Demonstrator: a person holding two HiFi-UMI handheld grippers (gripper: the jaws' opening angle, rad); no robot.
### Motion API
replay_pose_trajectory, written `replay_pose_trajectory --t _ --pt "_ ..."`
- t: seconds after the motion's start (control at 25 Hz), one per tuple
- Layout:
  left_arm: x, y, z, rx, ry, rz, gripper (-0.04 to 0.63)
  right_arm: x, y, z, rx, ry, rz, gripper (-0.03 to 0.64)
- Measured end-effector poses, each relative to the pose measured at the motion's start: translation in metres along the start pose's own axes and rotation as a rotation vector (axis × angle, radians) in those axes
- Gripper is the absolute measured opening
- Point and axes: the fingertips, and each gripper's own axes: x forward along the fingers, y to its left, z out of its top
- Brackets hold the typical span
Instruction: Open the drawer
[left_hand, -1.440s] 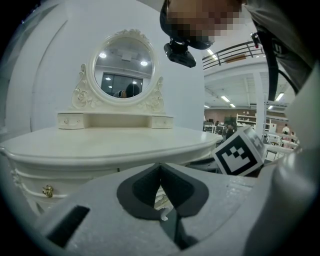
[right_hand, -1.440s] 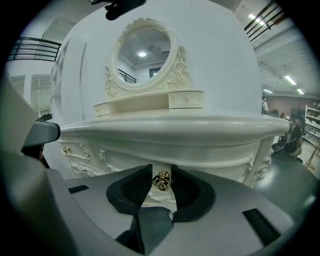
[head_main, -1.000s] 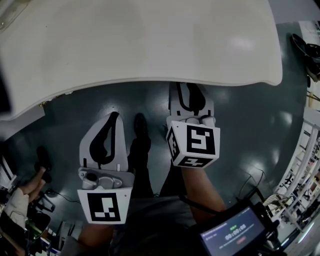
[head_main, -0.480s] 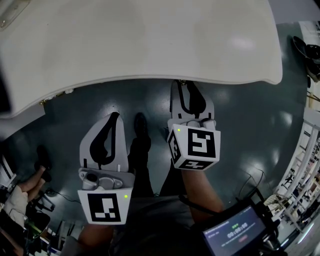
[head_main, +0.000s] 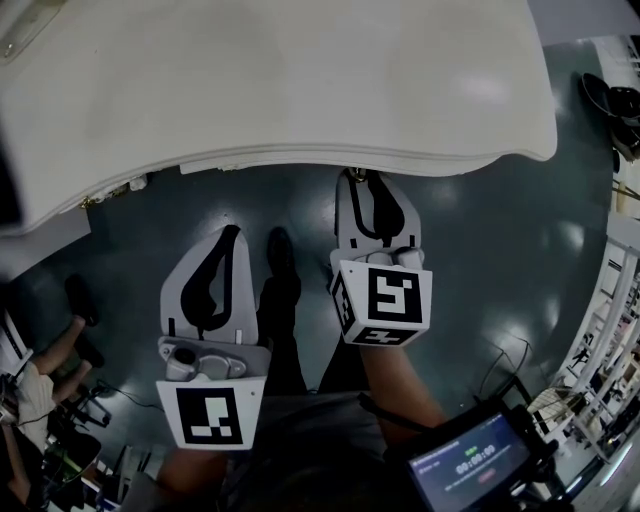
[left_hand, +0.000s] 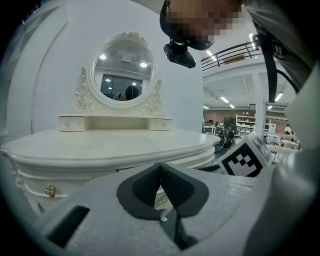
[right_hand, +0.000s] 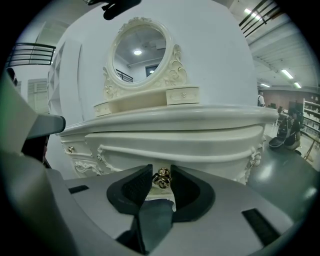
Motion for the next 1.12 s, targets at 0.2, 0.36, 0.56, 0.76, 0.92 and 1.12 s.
replay_pose_trajectory --t 0.2,0.36,0.56,0.76,0.92,1.12 --pt "-0.003 -0.005 0.003 0.000 -0.005 0.004 0.011 -0.006 -0.002 -0.002 -0.002 0.001 0.002 0.115" --pt "-0.002 -0.006 0.007 0.002 -0.011 0.003 0.011 -0.007 -0.003 -0.002 0.001 0.004 0.003 0.116" --pt "-0.002 -0.010 0.011 0.004 -0.012 0.005 0.011 -0.010 -0.004 -0.003 0.003 0.006 0.005 0.116" --pt "-0.005 -0.014 0.011 0.005 -0.019 0.007 0.011 -0.016 -0.005 -0.008 0.002 0.007 0.007 0.115" --pt "-0.006 -0.015 0.011 0.005 -0.024 0.006 0.011 -0.019 -0.005 -0.012 0.006 0.007 0.007 0.115" --pt "-0.008 -0.018 0.013 0.005 -0.031 0.002 0.011 -0.023 -0.005 -0.016 0.007 0.010 0.003 0.117"
